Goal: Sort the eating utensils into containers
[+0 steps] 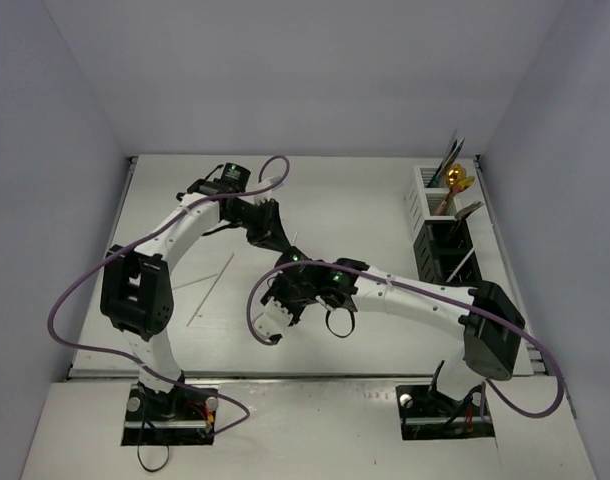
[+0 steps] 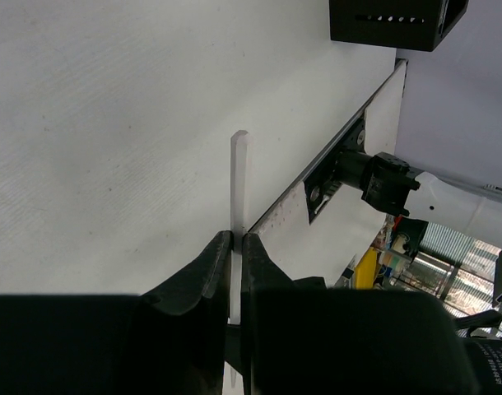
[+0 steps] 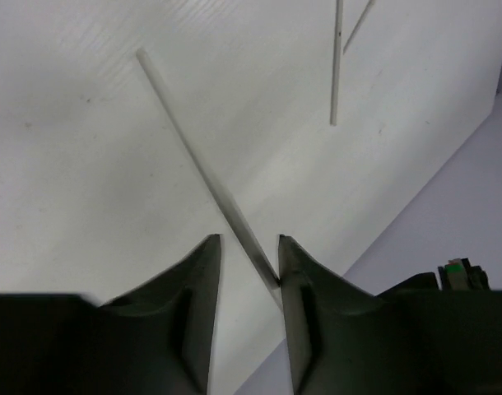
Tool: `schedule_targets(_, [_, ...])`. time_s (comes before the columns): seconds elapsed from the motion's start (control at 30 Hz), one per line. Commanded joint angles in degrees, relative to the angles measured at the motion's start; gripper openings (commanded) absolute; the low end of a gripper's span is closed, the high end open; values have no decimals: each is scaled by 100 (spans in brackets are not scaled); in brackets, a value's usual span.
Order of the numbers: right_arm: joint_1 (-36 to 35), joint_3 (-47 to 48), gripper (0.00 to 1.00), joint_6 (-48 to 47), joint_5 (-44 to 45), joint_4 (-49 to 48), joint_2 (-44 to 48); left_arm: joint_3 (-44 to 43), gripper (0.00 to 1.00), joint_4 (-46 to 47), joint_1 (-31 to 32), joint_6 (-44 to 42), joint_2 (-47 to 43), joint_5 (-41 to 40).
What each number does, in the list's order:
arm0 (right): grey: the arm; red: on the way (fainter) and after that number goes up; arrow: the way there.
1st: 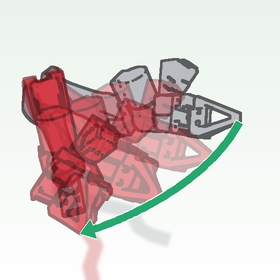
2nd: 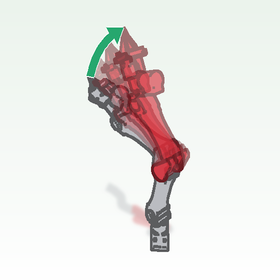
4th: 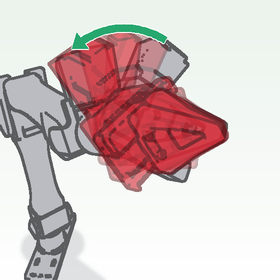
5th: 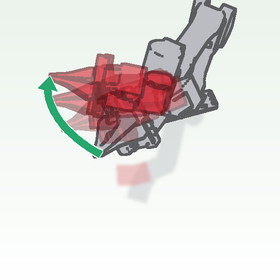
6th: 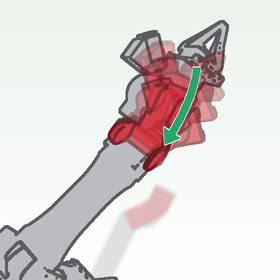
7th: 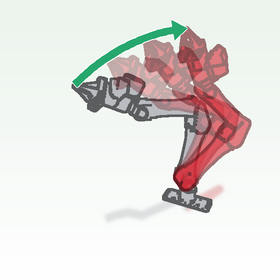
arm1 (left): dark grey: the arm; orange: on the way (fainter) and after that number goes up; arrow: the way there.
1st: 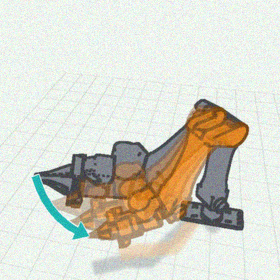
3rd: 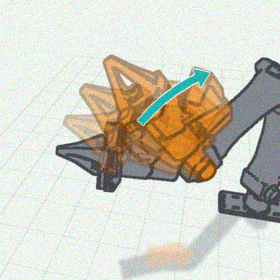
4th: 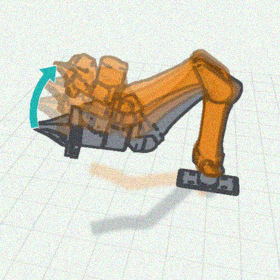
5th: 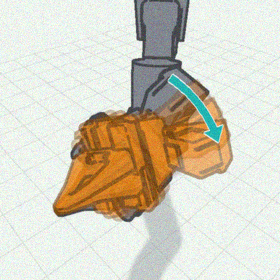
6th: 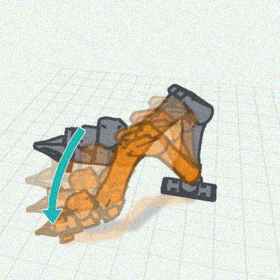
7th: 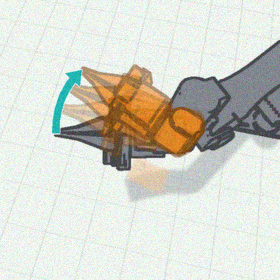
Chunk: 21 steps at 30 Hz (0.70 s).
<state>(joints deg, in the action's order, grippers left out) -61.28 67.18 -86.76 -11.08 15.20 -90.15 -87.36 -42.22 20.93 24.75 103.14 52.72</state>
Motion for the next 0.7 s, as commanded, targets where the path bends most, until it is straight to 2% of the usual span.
schedule_targets(0.0, [-42,446,14,-93,118,-150,-85,-7,0,-14,34,25,-174,105])
schedule_targets(0.07, [-57,455,2,-34,148,-157,3,38,0,-7,34,-49,-197,68])
schedule_targets(0.13, [-86,417,0,37,184,-158,114,52,3,-14,24,-138,-199,17])
schedule_targets(0.17, [-92,369,0,67,185,-164,203,52,16,-20,7,-162,-217,-42])
schedule_targets(0.2, [-95,324,0,112,185,-166,282,45,36,-23,-16,-185,-234,-115])
schedule_targets(0.23, [-95,280,0,169,185,-166,352,32,63,-23,-42,-207,-252,-198])
schedule_targets(0.27, [-93,245,0,273,195,-166,457,-7,79,-20,-105,-247,-293,-342])
schedule_targets(0.3, [-88,218,0,412,213,-166,588,-65,88,-16,-195,-301,-351,-530])
schedule_targets(0.37, [-54,176,0,933,228,-195,848,-245,92,-14,-468,-367,-419,-811])
schedule_targets(0.47, [364,340,0,2851,145,-377,1313,-564,92,22,-993,-424,-513,-1181])
schedule_targets(0.53, [1092,380,0,4382,-90,-541,1658,-562,92,209,-1394,-327,-619,-1492])
schedule_targets(0.67, [2674,112,0,6457,-193,-1061,2447,-133,92,784,-1822,-264,-905,-1744])
